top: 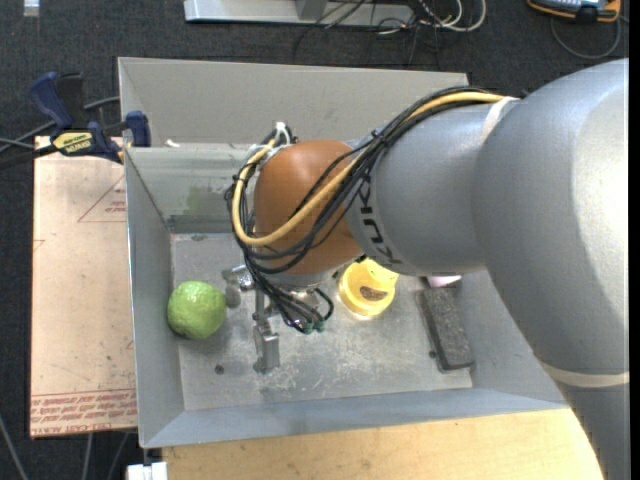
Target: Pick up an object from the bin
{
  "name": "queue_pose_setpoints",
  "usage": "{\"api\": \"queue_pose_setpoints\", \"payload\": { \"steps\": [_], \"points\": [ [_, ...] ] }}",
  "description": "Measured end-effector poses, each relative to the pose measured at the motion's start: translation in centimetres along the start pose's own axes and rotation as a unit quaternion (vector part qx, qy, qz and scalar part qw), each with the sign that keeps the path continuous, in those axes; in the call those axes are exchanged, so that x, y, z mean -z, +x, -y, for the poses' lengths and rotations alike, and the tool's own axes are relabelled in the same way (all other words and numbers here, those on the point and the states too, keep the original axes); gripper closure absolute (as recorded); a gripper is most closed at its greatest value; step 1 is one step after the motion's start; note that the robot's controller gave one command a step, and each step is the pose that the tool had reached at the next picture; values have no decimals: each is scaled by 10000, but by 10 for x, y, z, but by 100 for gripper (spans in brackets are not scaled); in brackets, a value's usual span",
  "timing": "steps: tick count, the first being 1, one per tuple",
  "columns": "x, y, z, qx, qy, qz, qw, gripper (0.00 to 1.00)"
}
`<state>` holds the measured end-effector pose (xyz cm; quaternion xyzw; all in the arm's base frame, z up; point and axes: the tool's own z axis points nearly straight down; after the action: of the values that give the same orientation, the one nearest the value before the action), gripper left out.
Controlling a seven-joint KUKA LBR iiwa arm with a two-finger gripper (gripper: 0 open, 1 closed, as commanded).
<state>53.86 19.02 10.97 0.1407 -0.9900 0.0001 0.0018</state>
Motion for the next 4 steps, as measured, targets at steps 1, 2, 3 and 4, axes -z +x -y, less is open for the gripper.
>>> {"api": "queue_pose_setpoints", "payload": {
  "steps": [1, 2, 3, 4],
  "points": [
    [-8, 1, -7, -883, -14, -2, 9961, 0],
    [-11, -1, -8, -147, -7, 14, 9999, 0],
    [-26, 10, -38, -132, -2, 27, 9999, 0],
    [-35, 19, -76, -199, -26, 26, 9998, 0]
  ]
}}
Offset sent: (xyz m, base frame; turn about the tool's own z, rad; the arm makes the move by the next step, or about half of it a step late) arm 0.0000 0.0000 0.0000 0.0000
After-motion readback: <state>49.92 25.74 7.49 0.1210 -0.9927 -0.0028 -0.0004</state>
